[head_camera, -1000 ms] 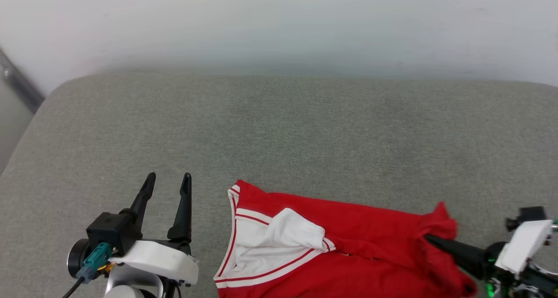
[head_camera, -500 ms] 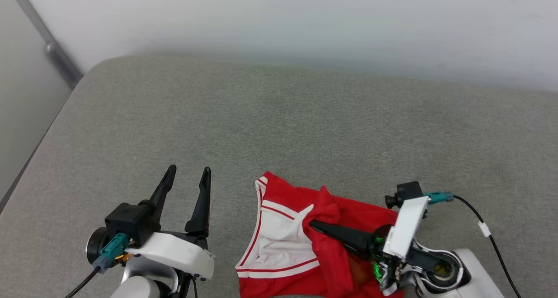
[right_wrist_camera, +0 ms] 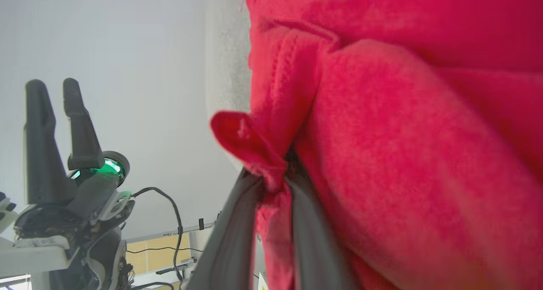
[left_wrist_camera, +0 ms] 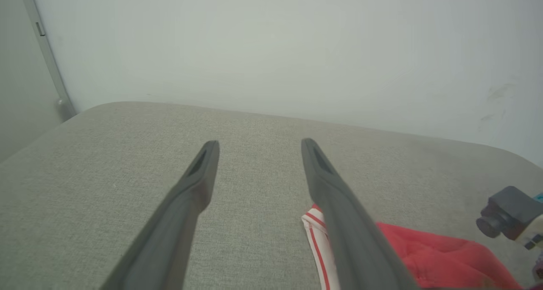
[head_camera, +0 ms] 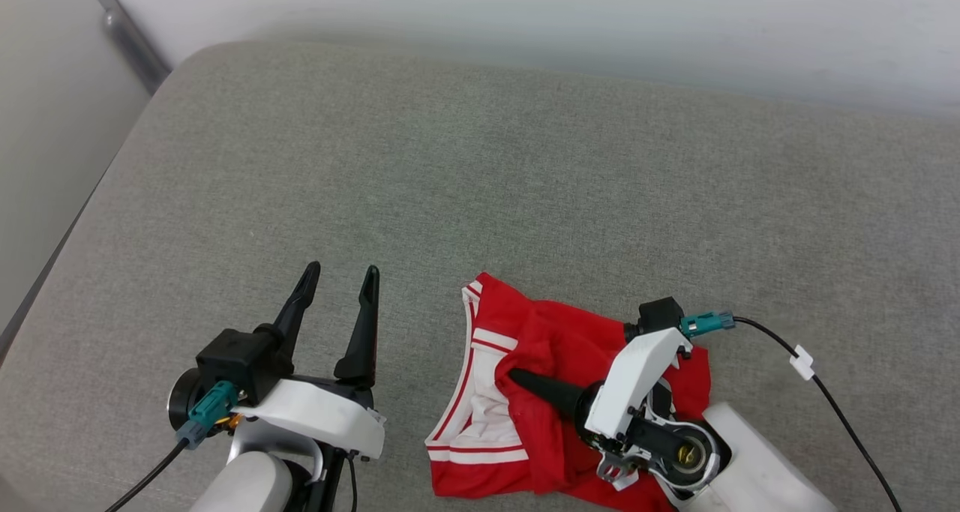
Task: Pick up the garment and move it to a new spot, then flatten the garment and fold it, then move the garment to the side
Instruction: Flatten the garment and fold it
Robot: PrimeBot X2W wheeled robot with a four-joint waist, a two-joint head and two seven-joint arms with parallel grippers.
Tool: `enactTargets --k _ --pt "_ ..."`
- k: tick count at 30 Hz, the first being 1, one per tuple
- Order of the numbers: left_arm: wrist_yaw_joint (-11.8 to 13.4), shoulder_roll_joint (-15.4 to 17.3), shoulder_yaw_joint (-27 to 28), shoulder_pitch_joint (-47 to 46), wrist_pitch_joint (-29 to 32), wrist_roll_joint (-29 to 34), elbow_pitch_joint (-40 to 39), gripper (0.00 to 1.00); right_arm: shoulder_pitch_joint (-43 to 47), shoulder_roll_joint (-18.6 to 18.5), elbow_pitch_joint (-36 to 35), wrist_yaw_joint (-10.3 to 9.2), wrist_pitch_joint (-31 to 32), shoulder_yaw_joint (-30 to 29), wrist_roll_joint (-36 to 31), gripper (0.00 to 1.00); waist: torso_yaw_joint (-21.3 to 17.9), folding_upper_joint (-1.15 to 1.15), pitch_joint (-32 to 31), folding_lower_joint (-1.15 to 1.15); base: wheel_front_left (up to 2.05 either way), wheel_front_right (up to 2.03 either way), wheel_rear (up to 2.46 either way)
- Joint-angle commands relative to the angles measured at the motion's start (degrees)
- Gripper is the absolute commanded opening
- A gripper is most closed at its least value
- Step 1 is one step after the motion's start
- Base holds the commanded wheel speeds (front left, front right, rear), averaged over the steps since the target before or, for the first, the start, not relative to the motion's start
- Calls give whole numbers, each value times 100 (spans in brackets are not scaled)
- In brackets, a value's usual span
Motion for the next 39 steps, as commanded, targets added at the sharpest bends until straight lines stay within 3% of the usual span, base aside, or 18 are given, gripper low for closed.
enactTargets --k 1,8,12,18,24,28,32,39 --pt "-18 -13 24 -58 -35 20 33 100 -125 -19 30 -3 -151 23 -17 100 -28 0 -6 0 0 0 0" --pt "-20 34 49 40 -67 26 124 100 -279 -94 -259 -2 -568 255 -188 100 -225 0 -173 0 0 0 0" --pt "24 65 48 117 -42 22 122 100 -311 -407 -584 -3 -996 422 -672 100 -392 0 -315 0 0 0 0" --pt "137 150 105 291 -26 -24 103 100 -215 -1116 -526 -3 -2258 258 -2282 100 -715 0 -514 0 0 0 0" --pt "270 248 225 493 -23 -69 104 100 232 -1501 -341 -3 -3192 -842 -3878 100 -1039 0 -660 0 0 0 0" --pt "362 333 314 615 -42 -88 107 100 758 -1474 -890 -3 -3464 -1755 -4790 100 -1197 0 -710 0 0 0 0" --pt "434 400 367 744 -63 -48 135 100 1472 -1163 -1908 -3 -3384 -2569 -5598 100 -1269 0 -809 0 0 0 0" --pt "469 439 349 891 -84 4 162 100 2709 -443 -3621 -3 -2742 -3088 -6323 100 -1259 0 -976 0 0 0 0"
